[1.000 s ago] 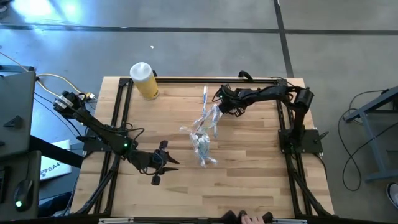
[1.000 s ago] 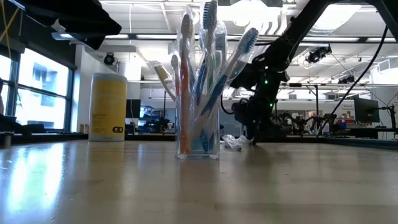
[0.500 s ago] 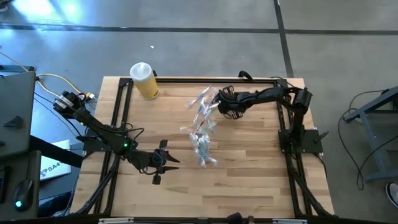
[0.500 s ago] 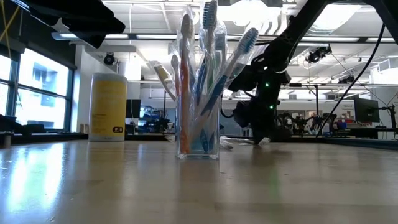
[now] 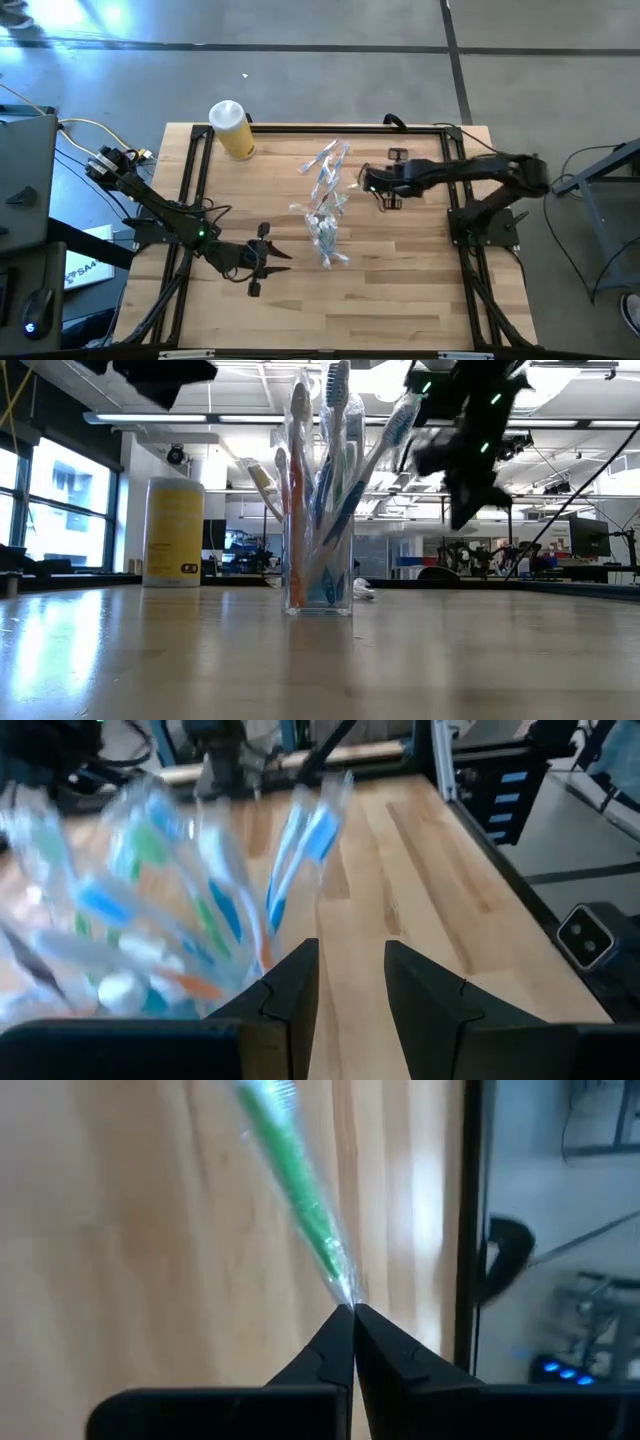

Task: Pick & Place toothbrushing station
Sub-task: Put the green toothbrush into the transparent organizer

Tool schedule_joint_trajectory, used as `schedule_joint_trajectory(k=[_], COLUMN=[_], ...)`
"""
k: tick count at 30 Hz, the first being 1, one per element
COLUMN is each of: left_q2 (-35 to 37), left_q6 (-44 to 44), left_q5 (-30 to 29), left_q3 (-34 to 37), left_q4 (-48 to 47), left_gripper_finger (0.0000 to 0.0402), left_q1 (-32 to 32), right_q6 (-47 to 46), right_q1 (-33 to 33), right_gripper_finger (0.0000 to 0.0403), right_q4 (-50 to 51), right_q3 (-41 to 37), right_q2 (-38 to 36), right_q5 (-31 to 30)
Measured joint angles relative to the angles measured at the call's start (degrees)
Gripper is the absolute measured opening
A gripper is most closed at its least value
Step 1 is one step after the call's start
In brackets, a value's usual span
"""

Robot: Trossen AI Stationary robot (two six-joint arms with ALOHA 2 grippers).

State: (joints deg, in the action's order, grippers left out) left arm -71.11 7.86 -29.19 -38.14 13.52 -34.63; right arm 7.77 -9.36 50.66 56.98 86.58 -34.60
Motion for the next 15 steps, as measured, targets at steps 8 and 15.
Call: schedule_joint_trajectory(k=[8, 15], left_q2=[0.0, 0.0], left_q6=[-3.1, -3.1], left_q5=[0.8, 3.6], left_q3=[-3.4, -5.1], left_q4=[0.0, 0.4], left_gripper_finger=[0.0113, 0.0113], left_q1=[0.0, -1.4], right_q6=[-17.9, -20.5], right_q1=[13.5, 28.5], right_gripper_finger=[0.0003, 0.0003], right_q4=[13.9, 14.6], right_q3=[0.1, 0.1], right_q2=[-14.7, -17.5], right_q5=[-2.3, -10.4])
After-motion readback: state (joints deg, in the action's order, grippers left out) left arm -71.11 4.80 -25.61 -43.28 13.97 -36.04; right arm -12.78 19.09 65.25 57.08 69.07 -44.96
